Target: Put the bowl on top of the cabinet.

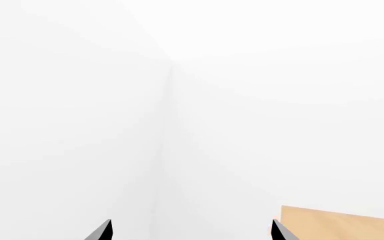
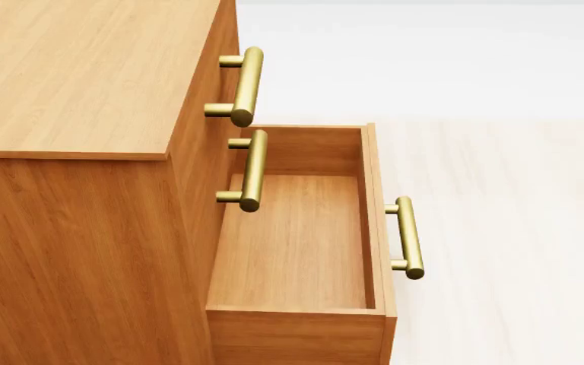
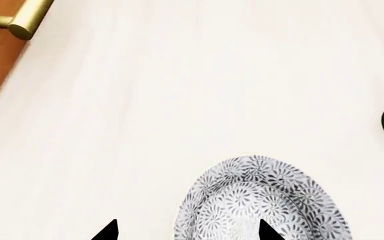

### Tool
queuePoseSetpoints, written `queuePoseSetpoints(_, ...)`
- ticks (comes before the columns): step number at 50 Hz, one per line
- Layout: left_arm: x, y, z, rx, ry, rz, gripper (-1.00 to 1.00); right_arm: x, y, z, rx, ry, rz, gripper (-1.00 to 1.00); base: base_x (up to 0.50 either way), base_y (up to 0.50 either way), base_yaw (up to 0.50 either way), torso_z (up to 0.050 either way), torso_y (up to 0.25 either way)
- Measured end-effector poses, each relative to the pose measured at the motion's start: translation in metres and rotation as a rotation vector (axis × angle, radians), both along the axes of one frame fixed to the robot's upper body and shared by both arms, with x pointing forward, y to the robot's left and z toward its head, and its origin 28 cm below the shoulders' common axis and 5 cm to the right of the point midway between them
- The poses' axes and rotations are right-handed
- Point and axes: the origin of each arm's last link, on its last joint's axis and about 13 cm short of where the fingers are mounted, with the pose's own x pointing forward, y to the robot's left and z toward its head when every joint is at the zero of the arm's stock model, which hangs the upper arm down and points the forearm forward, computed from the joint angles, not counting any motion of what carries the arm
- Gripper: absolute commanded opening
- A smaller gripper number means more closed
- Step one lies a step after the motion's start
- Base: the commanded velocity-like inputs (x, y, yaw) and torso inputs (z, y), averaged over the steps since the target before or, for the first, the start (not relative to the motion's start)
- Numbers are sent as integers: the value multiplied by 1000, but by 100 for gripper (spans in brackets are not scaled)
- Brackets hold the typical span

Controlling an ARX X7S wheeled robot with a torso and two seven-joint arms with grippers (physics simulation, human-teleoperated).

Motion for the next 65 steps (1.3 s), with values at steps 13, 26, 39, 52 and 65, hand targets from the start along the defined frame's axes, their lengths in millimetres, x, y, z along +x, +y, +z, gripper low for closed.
queuePoseSetpoints(13,0,0,-1,0,2,-1,100,4,-1,-18,1,44,-34,100,0,0,0,0,0)
queuePoseSetpoints(26,0,0,-1,-1,3,-3,100,8,-1,-30,-47,51,-35,100,0,0,0,0,0)
queuePoseSetpoints(39,0,0,-1,-1,4,-4,100,9,0,-36,-70,66,-18,100,0,0,0,0,0)
queuePoseSetpoints(52,0,0,-2,-2,4,-3,100,7,1,-39,-86,33,13,-100,0,0,0,0,0)
queuePoseSetpoints(65,1,-1,-1,-3,5,-4,100,6,0,-38,-71,14,1,-100,0,0,0,0,0)
